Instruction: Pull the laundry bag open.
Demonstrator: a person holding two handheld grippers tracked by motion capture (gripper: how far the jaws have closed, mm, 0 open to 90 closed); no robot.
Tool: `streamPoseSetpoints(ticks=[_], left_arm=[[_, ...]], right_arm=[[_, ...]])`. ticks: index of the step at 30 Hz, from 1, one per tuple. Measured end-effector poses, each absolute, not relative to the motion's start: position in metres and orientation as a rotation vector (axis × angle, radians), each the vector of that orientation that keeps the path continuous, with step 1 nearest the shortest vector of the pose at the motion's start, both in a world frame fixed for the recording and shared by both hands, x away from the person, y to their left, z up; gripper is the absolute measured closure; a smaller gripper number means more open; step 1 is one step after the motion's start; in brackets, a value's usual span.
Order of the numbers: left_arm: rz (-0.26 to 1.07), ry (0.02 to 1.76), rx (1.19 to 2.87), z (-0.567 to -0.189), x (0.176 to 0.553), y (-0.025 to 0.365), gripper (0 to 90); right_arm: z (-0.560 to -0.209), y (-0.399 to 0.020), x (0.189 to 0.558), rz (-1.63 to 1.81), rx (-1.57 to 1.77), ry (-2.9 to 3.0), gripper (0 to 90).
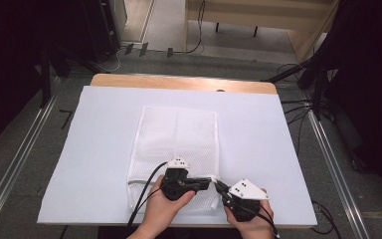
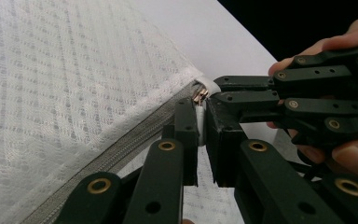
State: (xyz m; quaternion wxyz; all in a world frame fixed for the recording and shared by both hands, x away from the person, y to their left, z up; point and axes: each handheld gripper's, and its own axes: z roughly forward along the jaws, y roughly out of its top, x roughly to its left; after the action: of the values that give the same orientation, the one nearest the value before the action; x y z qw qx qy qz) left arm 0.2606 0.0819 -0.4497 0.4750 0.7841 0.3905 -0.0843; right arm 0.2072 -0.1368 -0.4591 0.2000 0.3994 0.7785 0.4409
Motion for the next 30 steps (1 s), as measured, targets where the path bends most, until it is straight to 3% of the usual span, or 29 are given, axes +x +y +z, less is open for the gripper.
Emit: streamPoseSetpoints(ticks=[30], left_arm=[[-0.208,0.911,1.972,-0.453,0.263,0.096,87.6]], right_arm=[[-0.459,-0.13,0.206,1.207,1.08,2.215,89.1]])
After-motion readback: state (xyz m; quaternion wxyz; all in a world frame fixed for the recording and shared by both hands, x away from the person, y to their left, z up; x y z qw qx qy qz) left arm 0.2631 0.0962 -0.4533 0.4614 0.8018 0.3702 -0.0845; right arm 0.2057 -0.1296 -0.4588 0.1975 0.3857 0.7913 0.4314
